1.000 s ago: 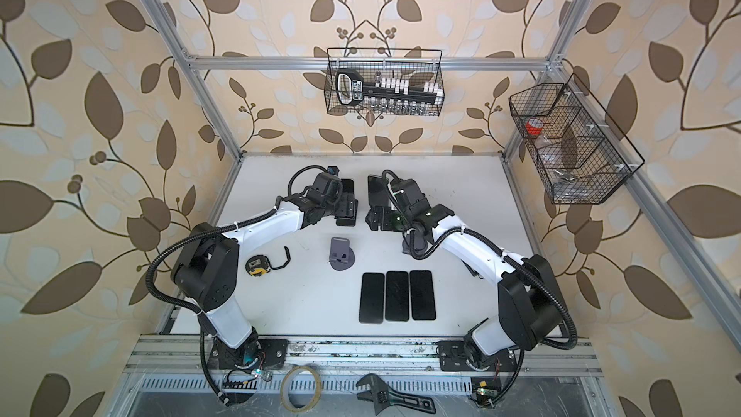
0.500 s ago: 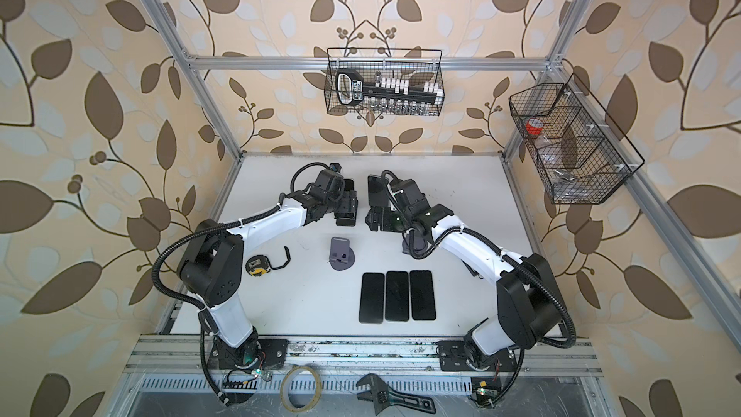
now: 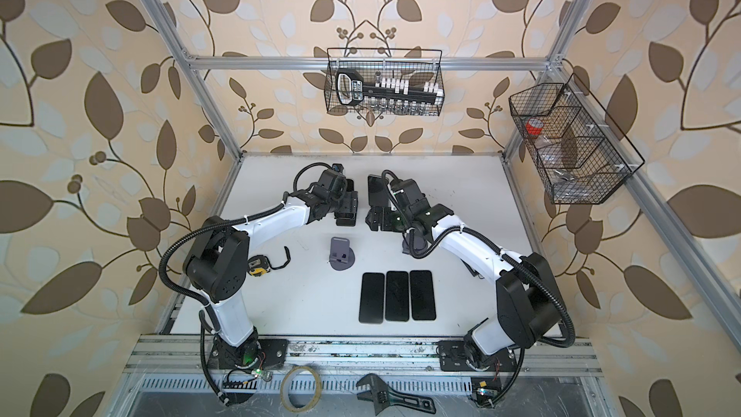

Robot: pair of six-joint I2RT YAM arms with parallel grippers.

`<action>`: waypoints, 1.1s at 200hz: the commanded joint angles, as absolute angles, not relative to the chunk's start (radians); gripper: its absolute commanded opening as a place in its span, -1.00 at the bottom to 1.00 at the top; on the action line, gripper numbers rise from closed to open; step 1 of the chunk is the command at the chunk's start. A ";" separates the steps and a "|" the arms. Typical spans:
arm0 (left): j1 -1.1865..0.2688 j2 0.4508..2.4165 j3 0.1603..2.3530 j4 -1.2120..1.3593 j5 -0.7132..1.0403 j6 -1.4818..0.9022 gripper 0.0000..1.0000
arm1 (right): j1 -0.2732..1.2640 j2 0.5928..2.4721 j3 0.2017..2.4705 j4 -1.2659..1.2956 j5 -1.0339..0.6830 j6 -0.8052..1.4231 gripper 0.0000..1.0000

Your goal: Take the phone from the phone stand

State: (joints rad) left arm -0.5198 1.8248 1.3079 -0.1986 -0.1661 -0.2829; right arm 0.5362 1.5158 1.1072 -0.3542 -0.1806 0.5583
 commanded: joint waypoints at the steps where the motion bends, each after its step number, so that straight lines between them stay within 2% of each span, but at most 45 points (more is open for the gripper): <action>1: -0.515 1.827 1.348 -0.198 -0.197 -0.262 0.78 | 0.531 1.529 1.110 -0.345 -0.196 0.544 0.92; 220: -0.515 1.878 1.397 -0.224 -0.212 -0.258 0.62 | 0.503 1.511 1.081 -0.346 -0.222 0.522 0.92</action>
State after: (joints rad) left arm -0.5198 1.8683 1.3499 -0.2157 -0.1898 -0.2638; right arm 0.5072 1.5196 1.1004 -0.3531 -0.2035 0.5369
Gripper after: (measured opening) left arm 0.815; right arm 0.960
